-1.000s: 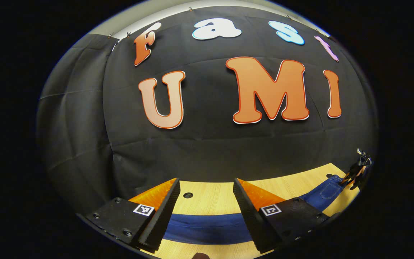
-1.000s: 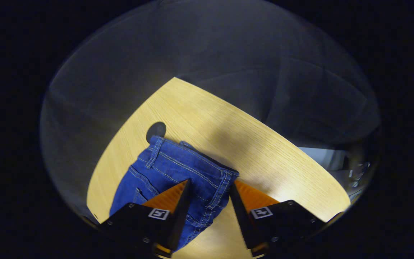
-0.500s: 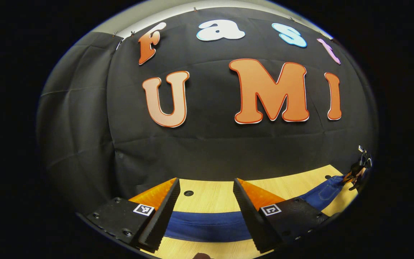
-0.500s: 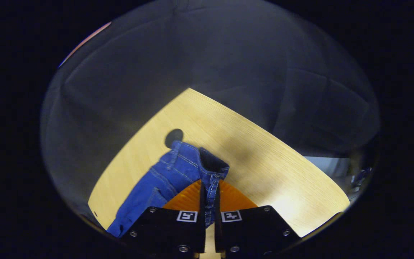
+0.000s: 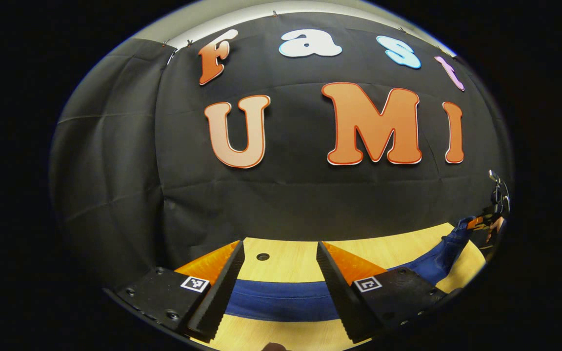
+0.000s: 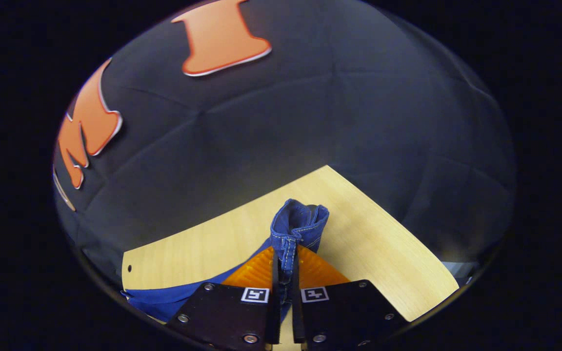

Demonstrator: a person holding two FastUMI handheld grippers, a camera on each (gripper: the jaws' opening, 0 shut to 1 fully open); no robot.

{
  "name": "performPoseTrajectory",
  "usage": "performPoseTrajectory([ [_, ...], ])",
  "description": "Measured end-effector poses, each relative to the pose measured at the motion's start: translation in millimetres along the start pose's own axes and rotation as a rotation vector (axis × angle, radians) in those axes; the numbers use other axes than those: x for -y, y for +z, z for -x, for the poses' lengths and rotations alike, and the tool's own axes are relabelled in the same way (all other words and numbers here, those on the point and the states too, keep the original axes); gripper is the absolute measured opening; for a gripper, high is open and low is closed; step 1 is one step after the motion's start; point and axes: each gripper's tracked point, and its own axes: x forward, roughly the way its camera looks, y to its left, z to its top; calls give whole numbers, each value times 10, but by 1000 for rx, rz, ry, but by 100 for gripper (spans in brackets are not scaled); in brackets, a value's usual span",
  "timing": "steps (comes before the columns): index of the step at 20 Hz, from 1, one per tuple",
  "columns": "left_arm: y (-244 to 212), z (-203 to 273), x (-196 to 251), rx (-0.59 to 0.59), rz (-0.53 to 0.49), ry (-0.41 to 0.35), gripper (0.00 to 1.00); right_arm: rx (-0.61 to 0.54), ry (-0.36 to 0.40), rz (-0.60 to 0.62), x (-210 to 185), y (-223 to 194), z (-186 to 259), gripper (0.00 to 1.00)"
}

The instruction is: Grasp the waist and the cuffs of the jeans and fold them to make the two legs overlap; first hold the waist and fold one-third of the jeans toward the cuffs, then hold the cuffs and fold the remaining one-third in the same direction to finish folding.

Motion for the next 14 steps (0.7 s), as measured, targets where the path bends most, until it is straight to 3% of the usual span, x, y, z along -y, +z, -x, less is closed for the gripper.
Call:
performPoseTrajectory([
  [9,-269,44,-874,-7,89,7,92,108,158,303,-289,73,210,9],
  [14,-583,-17,-1367,-57,137,31,92,31,262,468,-321,-164,69,9],
])
